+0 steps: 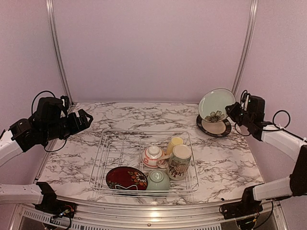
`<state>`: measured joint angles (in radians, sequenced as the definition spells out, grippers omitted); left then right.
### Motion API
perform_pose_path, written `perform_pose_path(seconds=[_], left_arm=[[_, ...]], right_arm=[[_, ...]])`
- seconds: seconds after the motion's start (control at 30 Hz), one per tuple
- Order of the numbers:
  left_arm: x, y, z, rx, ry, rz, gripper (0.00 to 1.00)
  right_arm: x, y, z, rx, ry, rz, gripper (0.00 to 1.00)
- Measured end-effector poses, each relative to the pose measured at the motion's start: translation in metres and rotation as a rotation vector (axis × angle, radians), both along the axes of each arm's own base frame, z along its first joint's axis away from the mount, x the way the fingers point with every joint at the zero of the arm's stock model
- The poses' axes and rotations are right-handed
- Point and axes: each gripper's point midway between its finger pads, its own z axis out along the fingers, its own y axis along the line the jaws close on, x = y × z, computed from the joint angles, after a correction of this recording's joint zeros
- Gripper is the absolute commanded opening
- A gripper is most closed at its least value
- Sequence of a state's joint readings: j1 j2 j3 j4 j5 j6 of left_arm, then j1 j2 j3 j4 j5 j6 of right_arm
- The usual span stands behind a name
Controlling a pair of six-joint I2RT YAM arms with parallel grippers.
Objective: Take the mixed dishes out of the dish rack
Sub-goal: Place the plate with another plate.
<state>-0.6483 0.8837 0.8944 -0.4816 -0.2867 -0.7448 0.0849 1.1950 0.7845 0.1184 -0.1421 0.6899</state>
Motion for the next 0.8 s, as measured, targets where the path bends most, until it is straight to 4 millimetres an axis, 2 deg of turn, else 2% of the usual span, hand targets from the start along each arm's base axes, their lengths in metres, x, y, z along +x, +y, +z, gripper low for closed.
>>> perform_pose_path(seconds=[0.2,0.37,0.6,0.8], left_arm=[[-0.001,-0.002,0.0,-0.007,0.002,-0.013,0.99],[-0.001,-0.004,0.001,-0.01,-0.001,-0.018,0.99],[-0.001,-0.006,0.002,-0.015,-0.002,-0.032,0.99],[-0.003,-0.008,0.001,-0.033,-0.007,-0.043,0.99]], right_arm=[[0.004,-0.06,-0.028,0.11,0.098,-0.232,0.0],[0.004,-0.089,-0.061,0.158,0.2,-0.37,0.0],[0.005,-0.094,-0.108,0.172,0.347,-0.417,0.0],[0.015,-0.095,-0.131,0.189,0.407,-0.423,0.0]])
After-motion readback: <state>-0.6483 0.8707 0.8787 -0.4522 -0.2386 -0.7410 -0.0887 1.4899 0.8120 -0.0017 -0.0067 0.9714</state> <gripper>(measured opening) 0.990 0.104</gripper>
